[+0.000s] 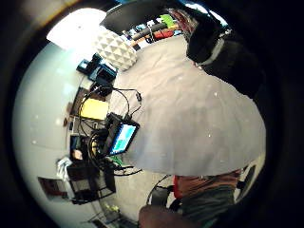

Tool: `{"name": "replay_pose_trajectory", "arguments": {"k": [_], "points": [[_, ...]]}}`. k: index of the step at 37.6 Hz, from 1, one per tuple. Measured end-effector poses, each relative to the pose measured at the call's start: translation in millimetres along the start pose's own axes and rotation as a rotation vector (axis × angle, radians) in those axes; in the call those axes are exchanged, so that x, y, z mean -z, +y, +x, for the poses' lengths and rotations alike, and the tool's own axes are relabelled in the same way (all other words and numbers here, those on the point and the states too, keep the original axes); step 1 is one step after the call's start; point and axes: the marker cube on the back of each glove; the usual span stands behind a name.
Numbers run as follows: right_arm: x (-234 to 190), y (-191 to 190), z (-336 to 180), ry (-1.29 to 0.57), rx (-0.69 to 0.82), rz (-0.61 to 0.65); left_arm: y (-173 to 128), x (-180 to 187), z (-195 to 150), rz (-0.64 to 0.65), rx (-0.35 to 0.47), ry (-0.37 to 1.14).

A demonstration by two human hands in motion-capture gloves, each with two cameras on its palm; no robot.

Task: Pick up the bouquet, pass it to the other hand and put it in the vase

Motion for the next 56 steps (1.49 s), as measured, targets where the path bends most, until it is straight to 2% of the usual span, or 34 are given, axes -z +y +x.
{"name": "replay_pose_trajectory", "arguments": {"k": [10, 15, 25, 30, 36, 46, 51, 56], "points": [[-33, -10, -2, -0.011, -0.021, -0.11, 0, -8, 5, -0.026, -0.008, 0.015], [-31, -11, -7, -0.026, -0.039, -0.057, -2, -13, 7, -0.03, -0.019, 0.032], [-17, -10, -18, 0.073, -0.091, 0.095, -3, -16, 5, -0.026, -0.01, 0.031], [-11, -5, -25, 0.059, -0.087, 0.127, 1, -5, 12, -0.016, -0.011, 0.024], [-1, -5, -34, -0.138, -0.051, 0.181, -7, 4, 28, 0.048, -0.044, 0.066], [53, 17, -84, -0.554, 0.107, 0.309, -31, 32, 97, 0.144, -0.184, 0.341], [77, 34, -128, -0.829, 0.272, 0.316, -56, 38, 146, 0.117, -0.271, 0.543], [88, 43, -164, -0.999, 0.421, 0.319, -77, 49, 180, 0.091, -0.342, 0.781]]}}
